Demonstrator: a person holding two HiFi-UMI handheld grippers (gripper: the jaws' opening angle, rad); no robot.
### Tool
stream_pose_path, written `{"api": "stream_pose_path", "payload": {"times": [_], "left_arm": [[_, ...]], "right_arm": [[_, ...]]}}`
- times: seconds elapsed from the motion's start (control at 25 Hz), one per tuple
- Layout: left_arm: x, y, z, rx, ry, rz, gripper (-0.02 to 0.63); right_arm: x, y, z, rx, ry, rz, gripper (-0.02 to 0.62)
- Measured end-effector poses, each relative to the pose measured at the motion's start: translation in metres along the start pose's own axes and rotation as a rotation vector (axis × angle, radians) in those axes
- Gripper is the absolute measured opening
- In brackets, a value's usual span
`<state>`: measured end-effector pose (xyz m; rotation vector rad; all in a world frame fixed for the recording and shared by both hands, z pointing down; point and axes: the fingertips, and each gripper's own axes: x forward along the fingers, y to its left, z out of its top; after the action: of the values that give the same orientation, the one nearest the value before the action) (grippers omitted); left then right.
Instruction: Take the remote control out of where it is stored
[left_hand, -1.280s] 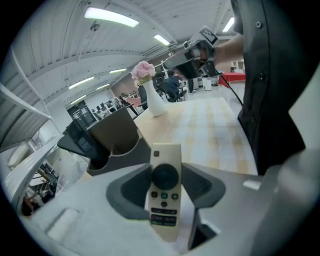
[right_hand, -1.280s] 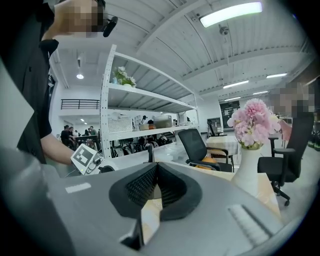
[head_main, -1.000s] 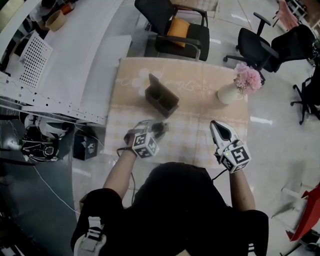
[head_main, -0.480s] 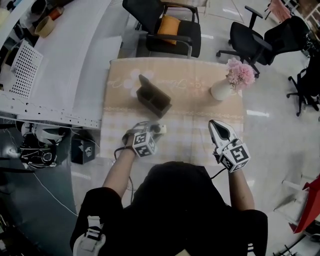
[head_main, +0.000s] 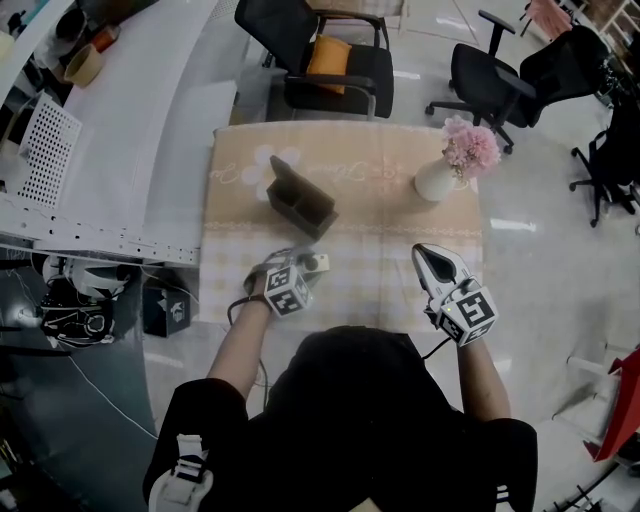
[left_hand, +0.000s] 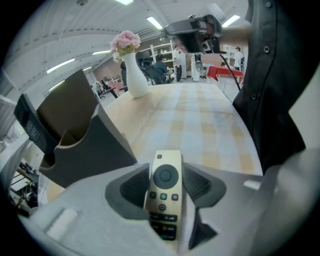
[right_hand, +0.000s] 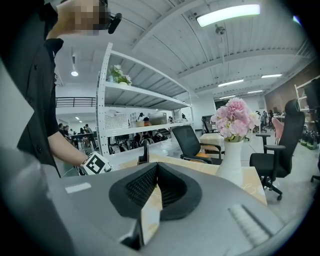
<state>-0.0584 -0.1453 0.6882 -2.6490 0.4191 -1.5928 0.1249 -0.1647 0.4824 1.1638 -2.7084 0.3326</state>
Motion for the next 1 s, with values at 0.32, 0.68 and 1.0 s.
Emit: {"api": "stream_pose_path", "payload": {"times": [0.32,0.68,1.0], "left_arm": [[-0.026,0.01,0.021,-0.093,-0.146,0.018,0.247],[-0.082,0.043,0.048,-0.096,-0.258,0.219,0.179],[-0.14,0.063,0.071,-0.18,-0.425,0.389,0.14]], "right_arm": [[0.009,0.005,0.004,-0.008,-0.017,0.019,0.005],[0.019,0.018,0.01,-0.028,-0.015,0.063,0.005],[0.03,0.034,0.014,-0.038,-0.007,0.119,0.005]]}}
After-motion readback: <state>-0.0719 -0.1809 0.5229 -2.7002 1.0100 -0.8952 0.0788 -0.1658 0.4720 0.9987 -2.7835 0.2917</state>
